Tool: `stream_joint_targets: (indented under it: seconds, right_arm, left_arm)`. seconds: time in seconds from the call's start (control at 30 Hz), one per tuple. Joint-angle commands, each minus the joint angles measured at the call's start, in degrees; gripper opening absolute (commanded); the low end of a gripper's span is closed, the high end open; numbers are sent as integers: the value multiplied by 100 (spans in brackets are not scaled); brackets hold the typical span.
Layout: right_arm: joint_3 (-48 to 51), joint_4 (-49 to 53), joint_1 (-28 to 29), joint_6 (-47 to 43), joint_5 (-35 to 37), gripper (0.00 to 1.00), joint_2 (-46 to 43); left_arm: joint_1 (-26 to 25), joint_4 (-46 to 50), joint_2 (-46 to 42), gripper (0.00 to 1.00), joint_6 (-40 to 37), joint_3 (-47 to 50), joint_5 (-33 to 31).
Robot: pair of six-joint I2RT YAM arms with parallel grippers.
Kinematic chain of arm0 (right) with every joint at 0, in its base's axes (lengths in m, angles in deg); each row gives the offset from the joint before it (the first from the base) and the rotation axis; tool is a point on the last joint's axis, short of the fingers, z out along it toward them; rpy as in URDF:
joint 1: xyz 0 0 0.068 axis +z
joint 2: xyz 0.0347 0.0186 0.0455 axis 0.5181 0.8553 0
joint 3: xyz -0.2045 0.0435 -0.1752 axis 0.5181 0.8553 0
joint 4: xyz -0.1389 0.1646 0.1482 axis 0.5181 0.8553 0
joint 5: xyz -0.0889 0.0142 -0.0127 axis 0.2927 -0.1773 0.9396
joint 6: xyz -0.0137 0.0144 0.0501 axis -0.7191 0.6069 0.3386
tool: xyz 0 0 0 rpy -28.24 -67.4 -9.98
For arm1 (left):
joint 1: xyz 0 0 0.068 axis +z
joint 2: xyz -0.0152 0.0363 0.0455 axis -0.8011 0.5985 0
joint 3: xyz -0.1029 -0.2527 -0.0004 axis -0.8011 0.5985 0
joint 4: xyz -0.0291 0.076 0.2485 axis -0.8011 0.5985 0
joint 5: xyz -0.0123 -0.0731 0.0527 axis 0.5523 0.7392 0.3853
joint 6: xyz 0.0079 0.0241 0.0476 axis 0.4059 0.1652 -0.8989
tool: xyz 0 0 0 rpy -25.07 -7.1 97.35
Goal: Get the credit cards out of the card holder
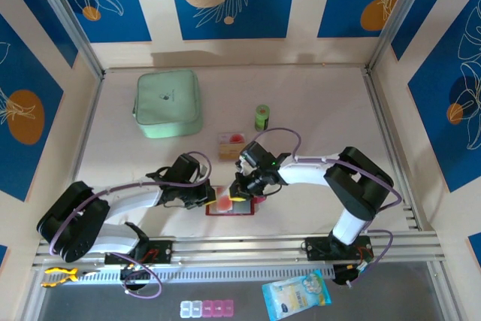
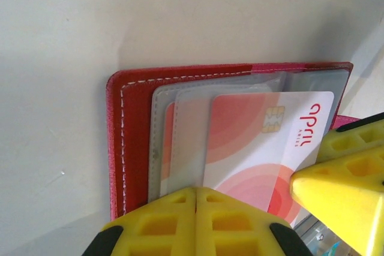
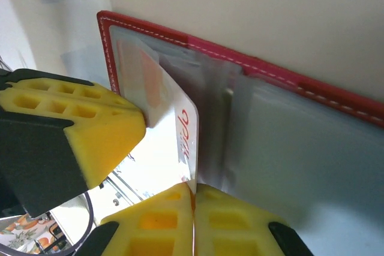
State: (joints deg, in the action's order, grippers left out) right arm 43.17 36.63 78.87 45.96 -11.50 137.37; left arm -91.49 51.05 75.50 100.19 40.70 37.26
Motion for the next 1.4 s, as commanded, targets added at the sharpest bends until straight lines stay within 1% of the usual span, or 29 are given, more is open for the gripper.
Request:
stream_joint_targets:
  seconds: [0.0, 0.27, 0.5, 0.93, 1.17, 1.37]
  right_arm:
    - [116, 392, -111, -159, 108, 8, -207]
    - [-316, 1701, -213, -662, 482, 8, -497]
    - [-789, 2348, -62, -827, 776, 8, -489]
    - [-1301, 2672, 273, -790, 967, 8, -36]
    - [-1383, 2633, 332, -639, 914, 15, -16]
    - [-1367, 2600, 385, -512, 900, 16, -33]
  left_arm:
    - [13, 378, -46, 3, -3, 146, -194]
    - [20, 390, -132, 4, 57, 163, -195]
    - [18, 348, -254, 4, 160, 188, -136]
    - [19, 223, -398, 5, 267, 312, -46]
    - [15, 132, -351, 5, 278, 317, -22]
    - [9, 118, -243, 6, 232, 256, 7]
